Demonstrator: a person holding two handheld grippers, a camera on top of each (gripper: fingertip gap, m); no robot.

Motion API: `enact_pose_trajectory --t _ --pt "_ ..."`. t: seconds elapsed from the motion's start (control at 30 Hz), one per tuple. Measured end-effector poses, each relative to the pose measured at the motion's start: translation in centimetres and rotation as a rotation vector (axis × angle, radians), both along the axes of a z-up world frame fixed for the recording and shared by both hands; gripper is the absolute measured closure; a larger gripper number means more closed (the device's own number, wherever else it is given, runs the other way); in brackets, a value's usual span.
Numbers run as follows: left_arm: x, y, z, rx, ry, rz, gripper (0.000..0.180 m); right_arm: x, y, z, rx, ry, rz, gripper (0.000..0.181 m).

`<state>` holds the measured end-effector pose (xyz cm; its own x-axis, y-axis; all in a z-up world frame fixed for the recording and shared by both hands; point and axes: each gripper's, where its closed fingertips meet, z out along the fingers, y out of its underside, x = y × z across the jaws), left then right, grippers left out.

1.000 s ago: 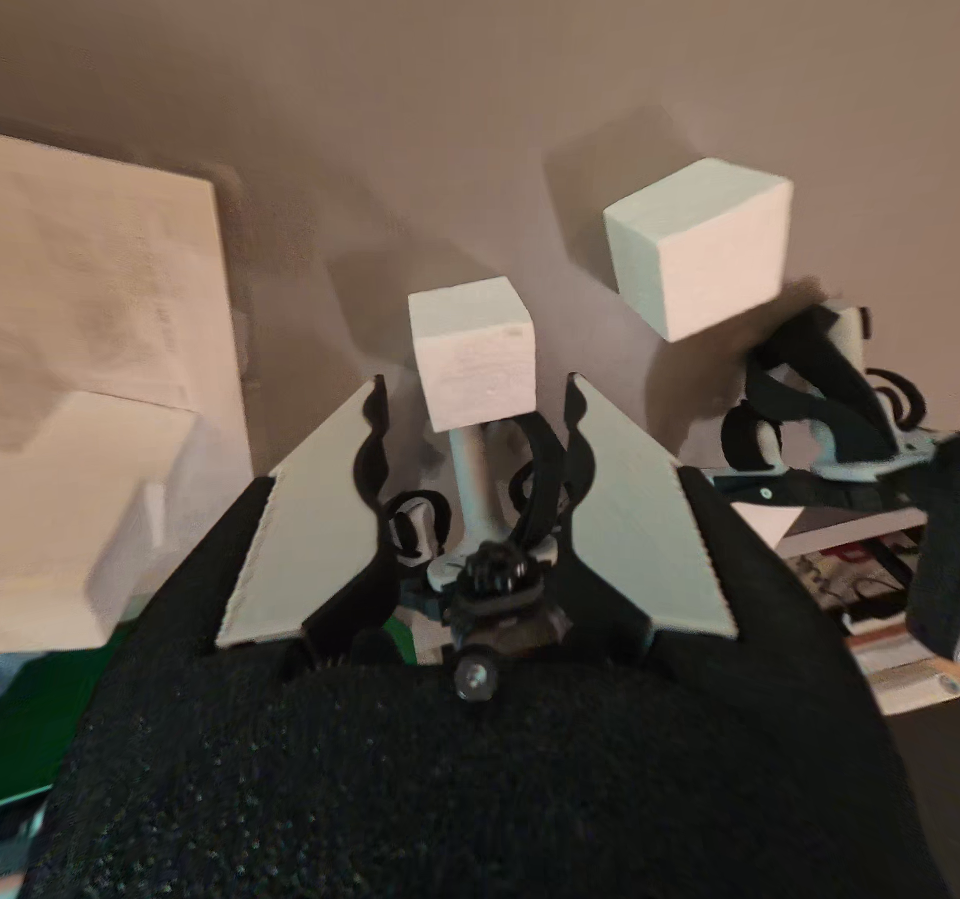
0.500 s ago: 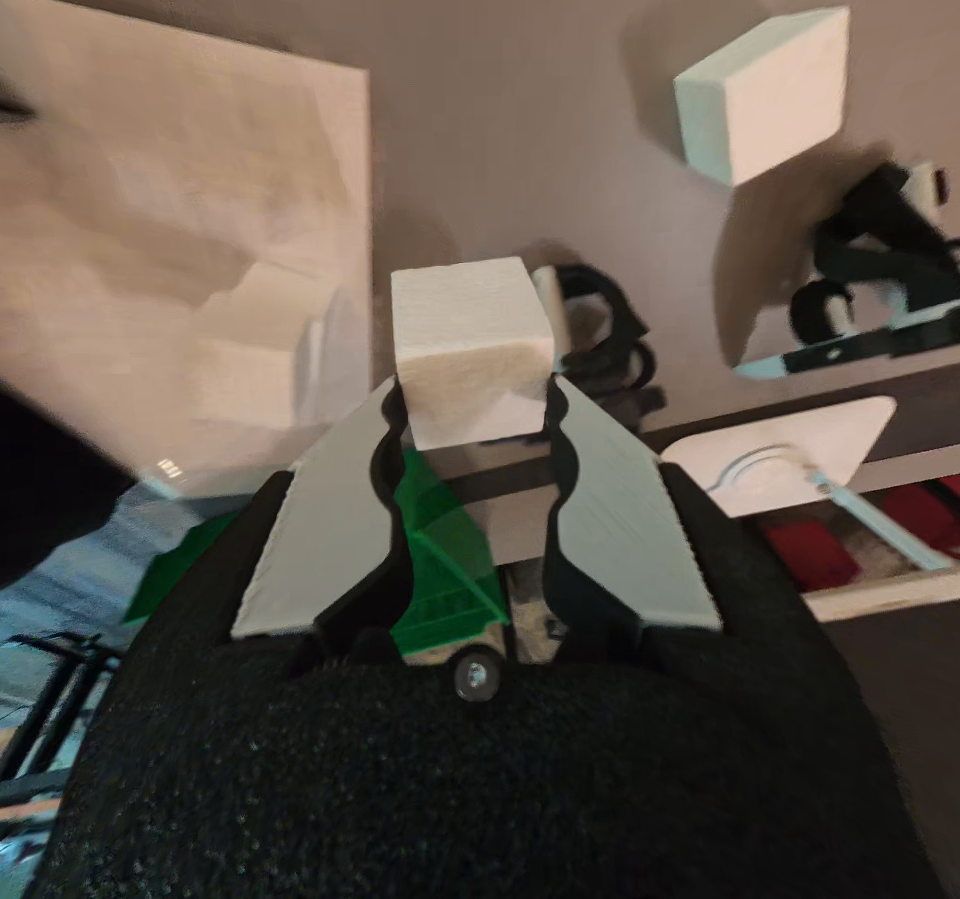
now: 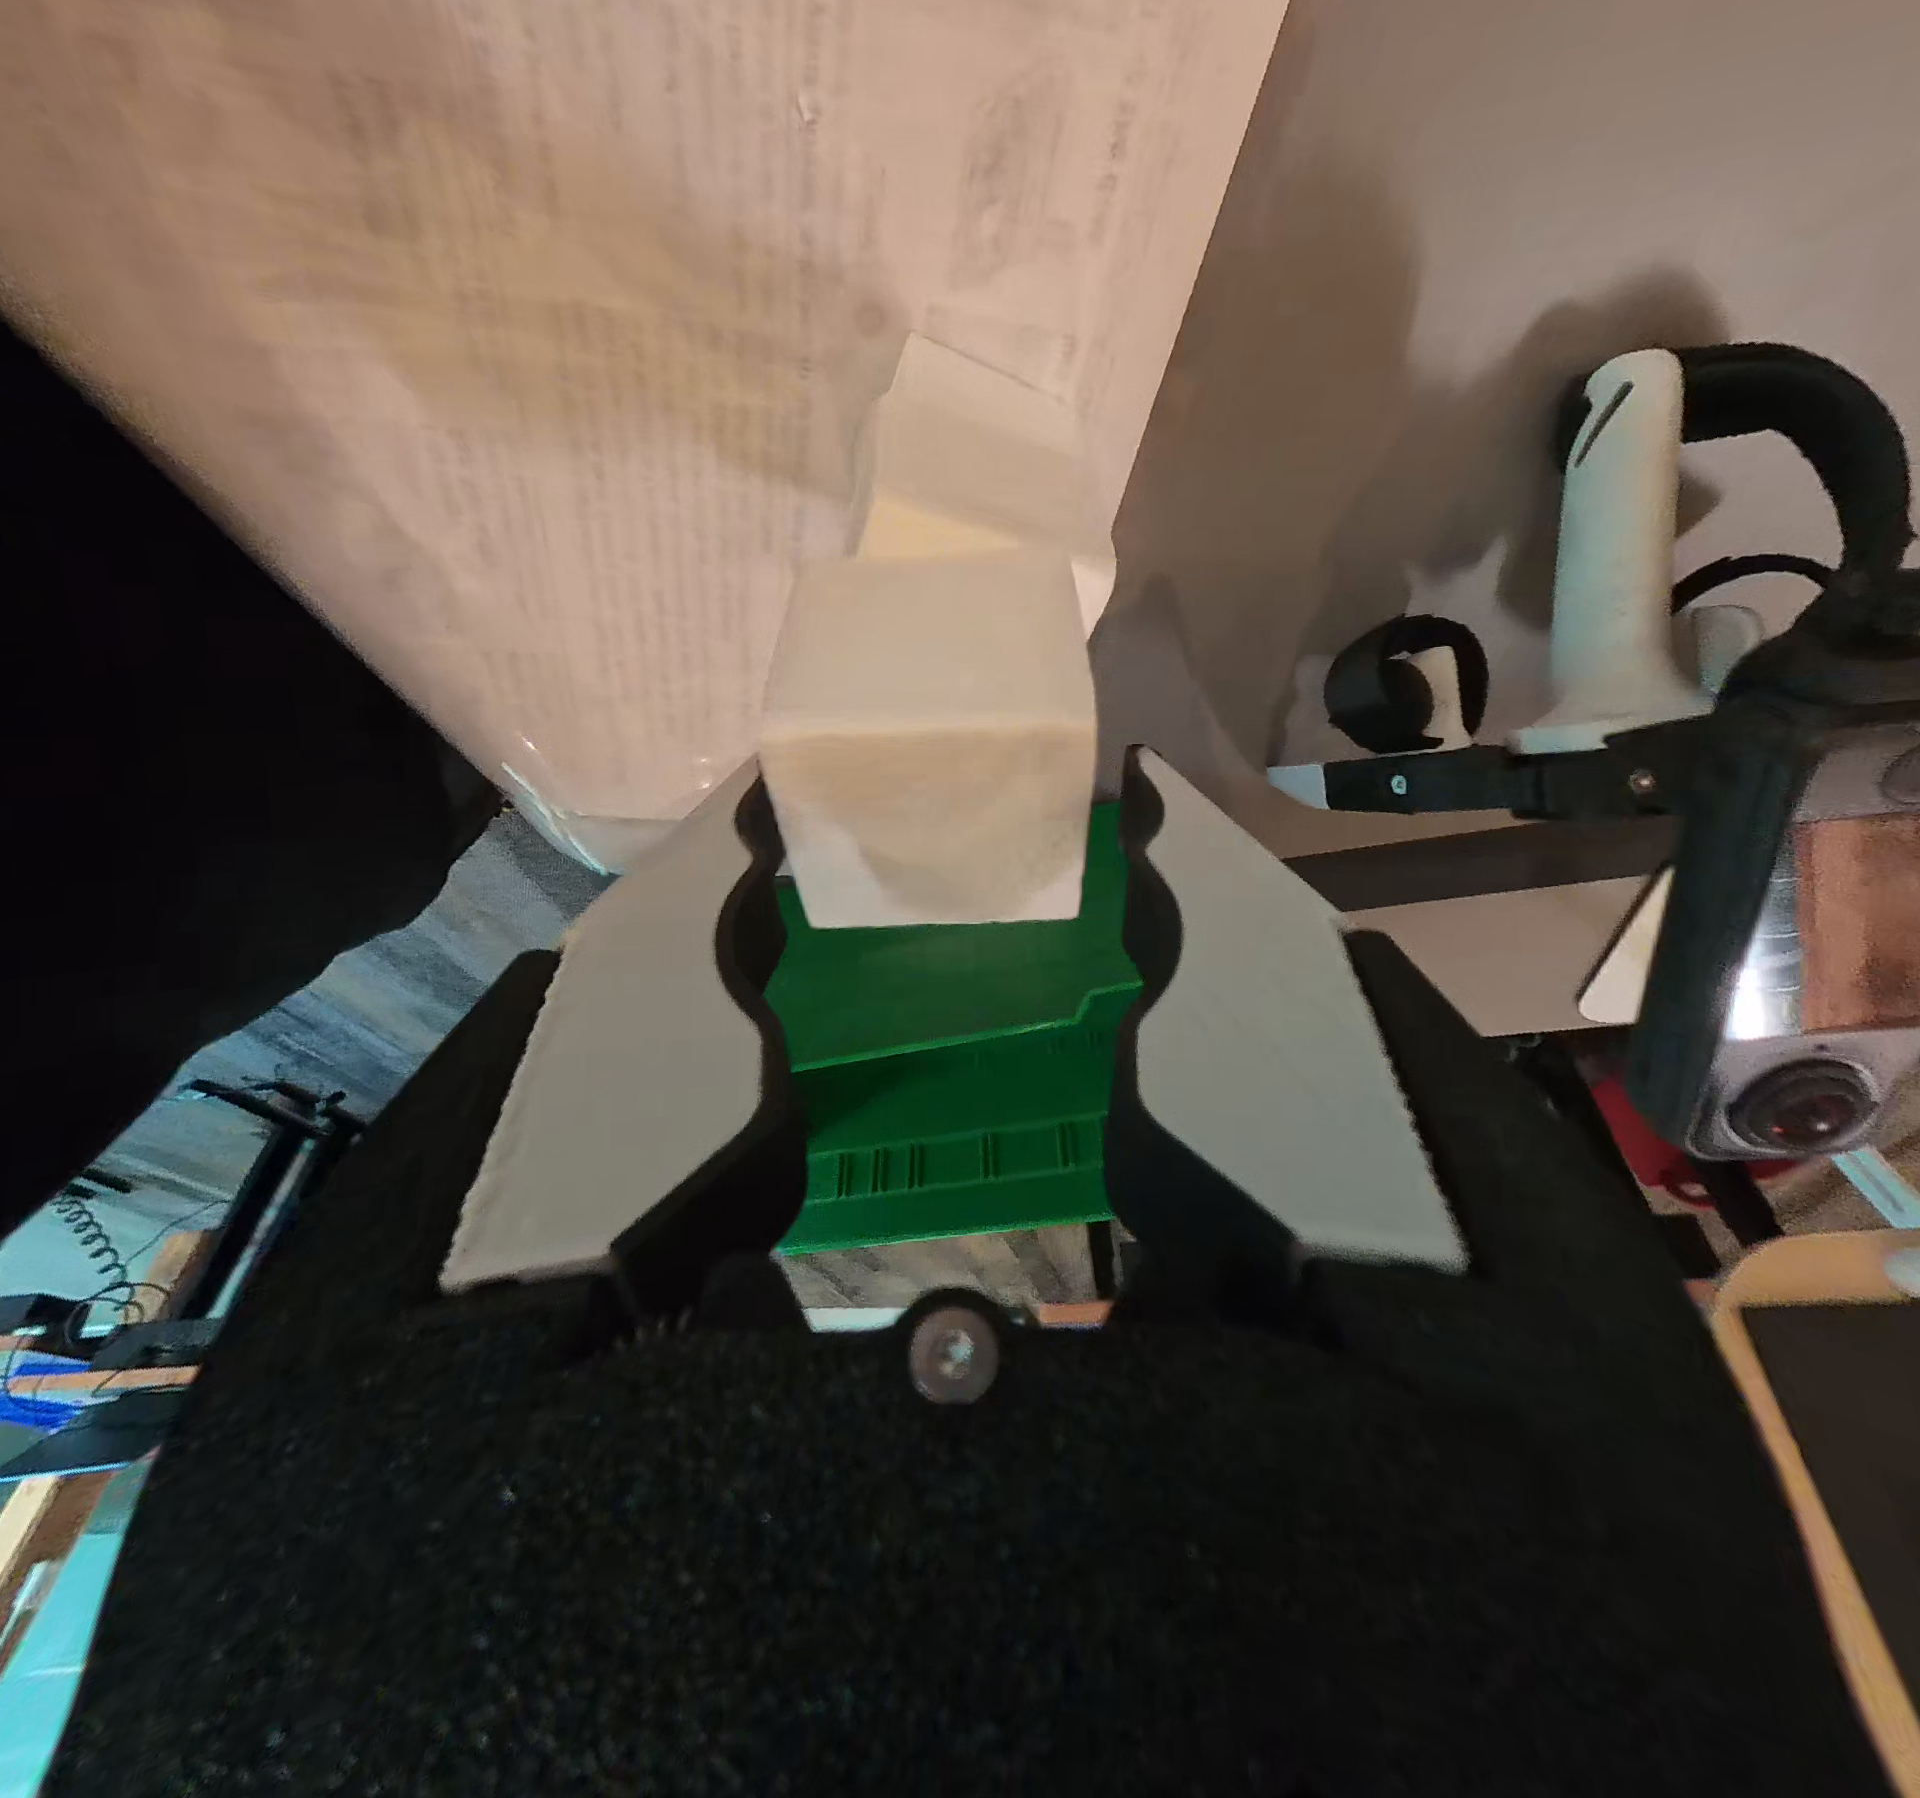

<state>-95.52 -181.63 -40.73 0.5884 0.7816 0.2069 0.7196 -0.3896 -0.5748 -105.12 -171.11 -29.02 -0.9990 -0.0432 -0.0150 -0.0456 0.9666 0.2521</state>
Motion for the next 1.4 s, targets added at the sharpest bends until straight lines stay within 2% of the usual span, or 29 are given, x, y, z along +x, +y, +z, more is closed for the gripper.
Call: enact_pose_trajectory --t 0.27,0.43,0.6,0.83,0.93,0.97,1.0,1.13,1.17,1.23,1.27,1.33,1.4 --pt "0.0 0.0 0.0 0.014 0.002 0.016 0.180 -1.1 -2.8 3.9 -0.170 -0.094 -0.094 0.112" --pt "0.0 0.0 0.0 0.023 -0.001 0.029 0.180 -7.9 -6.5 5.5 -0.285 -0.012 -0.186 0.112" --pt "0.0 0.0 0.0 0.034 -0.004 0.048 0.180 -17.1 -10.9 2.2 -0.333 0.119 -0.383 0.106" --pt "0.0 0.0 0.0 0.057 -0.022 0.061 0.180 -25.6 -12.5 -5.3 -0.225 0.247 -0.541 0.105" --pt "0.0 0.0 0.0 0.066 -0.026 0.066 0.180 -25.9 -13.4 -7.3 -0.243 0.134 -0.640 0.099" --pt "0.0 0.0 0.0 0.068 -0.027 0.067 0.180 -25.8 -13.7 -7.5 -0.259 0.102 -0.678 0.117" --pt "0.0 0.0 0.0 0.069 -0.027 0.068 0.180 -25.7 -13.9 -7.7 -0.265 0.077 -0.688 0.126" --pt "0.0 0.0 0.0 0.077 -0.031 0.060 0.180 -25.5 -13.6 -7.7 -0.265 0.090 -0.640 0.125" --pt "0.0 0.0 0.0 0.078 -0.034 0.057 0.180 -25.4 -13.4 -7.9 -0.262 0.089 -0.644 0.121" --pt "0.0 0.1 0.0 0.074 -0.041 0.047 0.180 -25.2 -12.6 -8.6 -0.221 0.103 -0.648 0.098" --pt "0.0 0.1 0.0 0.070 -0.043 0.041 0.180 -25.0 -12.6 -8.9 -0.223 0.099 -0.646 0.100" --pt "0.0 0.1 0.0 0.065 -0.043 0.041 0.180 -24.8 -12.8 -9.0 -0.244 0.100 -0.631 0.119" --pt "0.0 0.1 0.0 0.072 -0.040 0.054 0.180 -24.4 -12.8 -9.0 -0.235 0.106 -0.602 0.120"
